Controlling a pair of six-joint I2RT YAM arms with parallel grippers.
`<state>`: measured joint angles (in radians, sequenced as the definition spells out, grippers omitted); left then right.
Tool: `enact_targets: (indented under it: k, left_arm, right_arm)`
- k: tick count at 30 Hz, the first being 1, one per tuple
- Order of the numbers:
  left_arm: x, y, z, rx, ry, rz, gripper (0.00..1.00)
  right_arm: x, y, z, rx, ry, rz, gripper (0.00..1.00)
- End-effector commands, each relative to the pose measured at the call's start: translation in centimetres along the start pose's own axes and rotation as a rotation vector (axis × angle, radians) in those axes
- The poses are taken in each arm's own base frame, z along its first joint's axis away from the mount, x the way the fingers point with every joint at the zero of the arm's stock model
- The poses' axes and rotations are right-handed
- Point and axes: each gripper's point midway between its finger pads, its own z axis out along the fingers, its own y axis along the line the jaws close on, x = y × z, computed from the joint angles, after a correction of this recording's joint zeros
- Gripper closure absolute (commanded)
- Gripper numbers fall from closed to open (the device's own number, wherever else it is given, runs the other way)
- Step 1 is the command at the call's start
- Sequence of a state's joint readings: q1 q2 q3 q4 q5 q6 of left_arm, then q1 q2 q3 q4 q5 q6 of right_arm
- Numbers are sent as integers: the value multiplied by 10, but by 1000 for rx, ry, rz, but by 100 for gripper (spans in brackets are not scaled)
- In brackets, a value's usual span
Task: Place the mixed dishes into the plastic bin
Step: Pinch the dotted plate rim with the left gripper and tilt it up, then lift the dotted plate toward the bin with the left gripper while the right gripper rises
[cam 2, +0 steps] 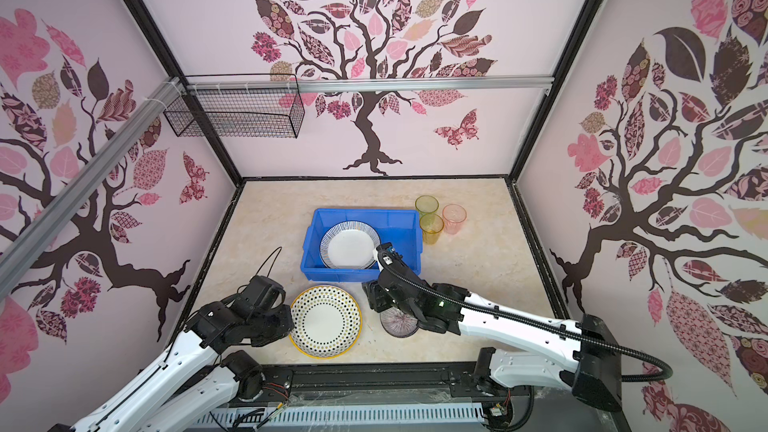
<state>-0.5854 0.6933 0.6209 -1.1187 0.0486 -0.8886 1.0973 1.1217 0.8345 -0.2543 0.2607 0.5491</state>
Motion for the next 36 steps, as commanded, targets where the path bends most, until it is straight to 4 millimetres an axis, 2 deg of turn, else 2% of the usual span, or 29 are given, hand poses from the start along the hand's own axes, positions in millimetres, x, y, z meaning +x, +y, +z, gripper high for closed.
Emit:
enact_targets:
  k: [1,11,18,27,36]
  left_arm:
    - [-17,-32,-30,136,-74,25,100]
    - [-20,-44,-58,199,-97,66,100]
    - [-30,-52,-72,195,-131,108,100]
    - [-56,-75,-97,253,-245,144,100]
    - [-83,-102,-114,272,-313,200,100]
  right_arm:
    - [-11,-9,-9,40,-64,-6,40]
    - [-29,-23,-27,107,-150,-7,39]
    - [-31,-33,-32,136,-167,-6,38]
    - [-39,-43,-35,156,-174,4,38]
    - [-36,-49,-34,157,-170,29,37]
